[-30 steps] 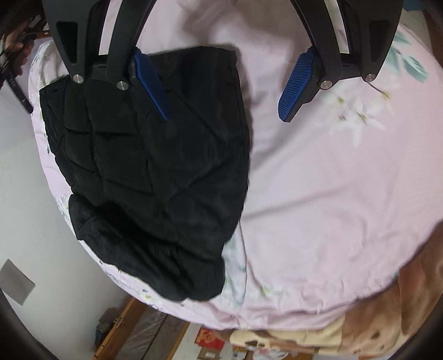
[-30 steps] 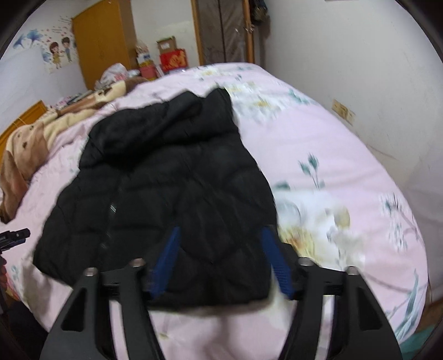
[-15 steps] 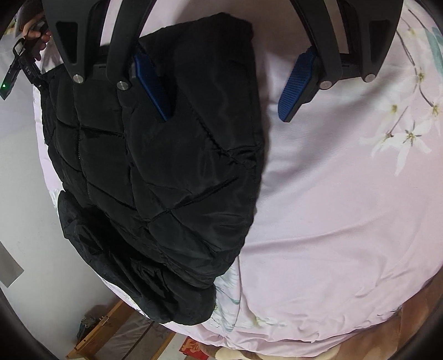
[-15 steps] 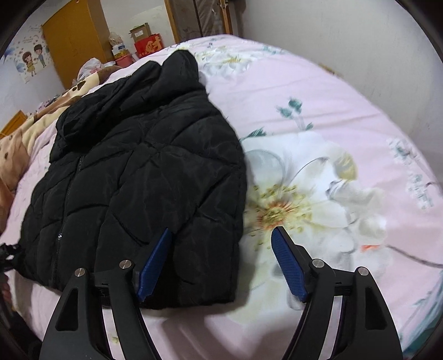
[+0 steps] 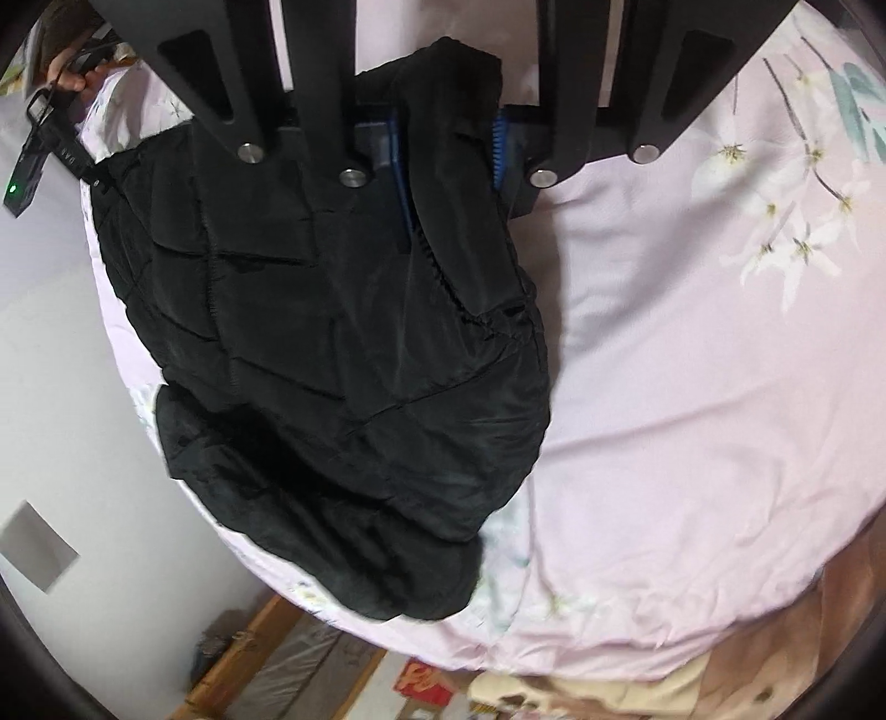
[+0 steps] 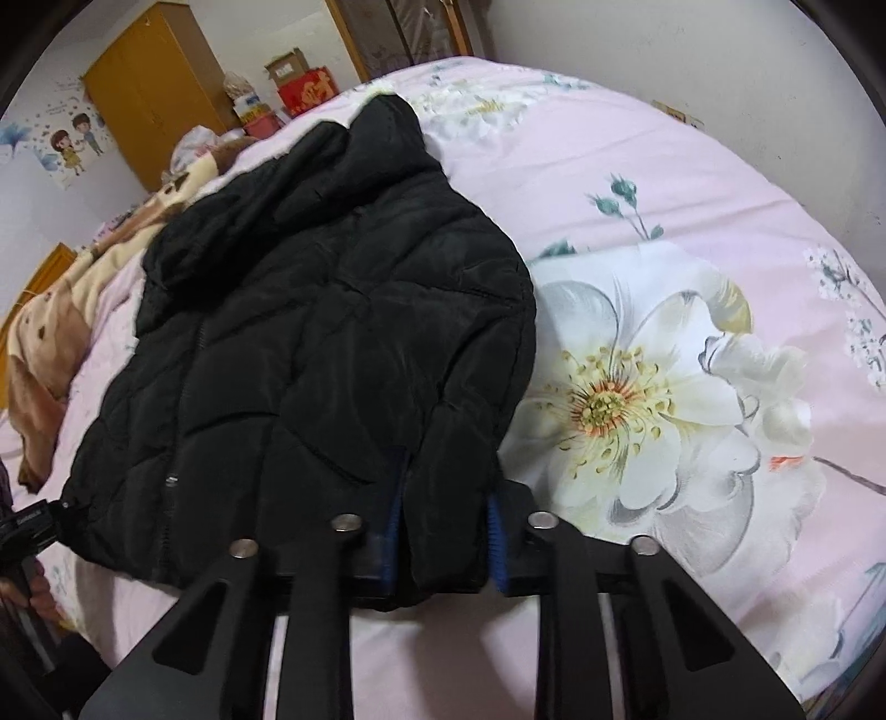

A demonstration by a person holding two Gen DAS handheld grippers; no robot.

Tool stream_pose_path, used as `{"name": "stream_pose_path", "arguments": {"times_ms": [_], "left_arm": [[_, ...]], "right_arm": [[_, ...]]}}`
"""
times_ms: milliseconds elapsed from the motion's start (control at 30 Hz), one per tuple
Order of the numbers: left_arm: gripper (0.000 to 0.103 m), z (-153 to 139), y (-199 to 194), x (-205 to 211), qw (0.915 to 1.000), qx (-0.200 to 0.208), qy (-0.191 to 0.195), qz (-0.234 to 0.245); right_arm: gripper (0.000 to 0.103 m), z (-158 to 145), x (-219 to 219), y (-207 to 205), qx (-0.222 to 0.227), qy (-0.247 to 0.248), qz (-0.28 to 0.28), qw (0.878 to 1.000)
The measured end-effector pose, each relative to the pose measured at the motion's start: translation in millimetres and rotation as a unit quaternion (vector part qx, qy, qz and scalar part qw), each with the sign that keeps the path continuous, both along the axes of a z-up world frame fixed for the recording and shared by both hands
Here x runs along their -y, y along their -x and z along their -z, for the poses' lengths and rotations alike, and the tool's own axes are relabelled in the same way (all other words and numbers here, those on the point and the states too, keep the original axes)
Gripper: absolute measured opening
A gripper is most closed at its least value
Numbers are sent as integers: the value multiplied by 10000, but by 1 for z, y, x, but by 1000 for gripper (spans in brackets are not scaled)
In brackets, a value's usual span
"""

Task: Fold large clothes

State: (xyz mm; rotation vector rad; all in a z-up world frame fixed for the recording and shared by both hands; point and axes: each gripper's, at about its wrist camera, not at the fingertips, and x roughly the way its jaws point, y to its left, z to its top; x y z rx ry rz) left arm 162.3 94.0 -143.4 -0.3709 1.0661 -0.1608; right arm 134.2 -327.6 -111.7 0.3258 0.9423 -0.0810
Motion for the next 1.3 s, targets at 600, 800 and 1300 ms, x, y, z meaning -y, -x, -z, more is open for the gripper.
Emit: {"name": "stream_pose_path", "arguments": {"times_ms": [600,800,1300], "left_arm": [[20,-60,58,-7,9986,418,156,267],[20,-61,78,-9,9986,339,217,340],[20,-107,21,9,9970,619,283,359]], "right_arm": [[17,-76,-27,82,584,-12,-428,9974],[17,-84,-33,106,552,-56,-567,9968],[16,-112,-42,40,589,-17,-911,9941]]}}
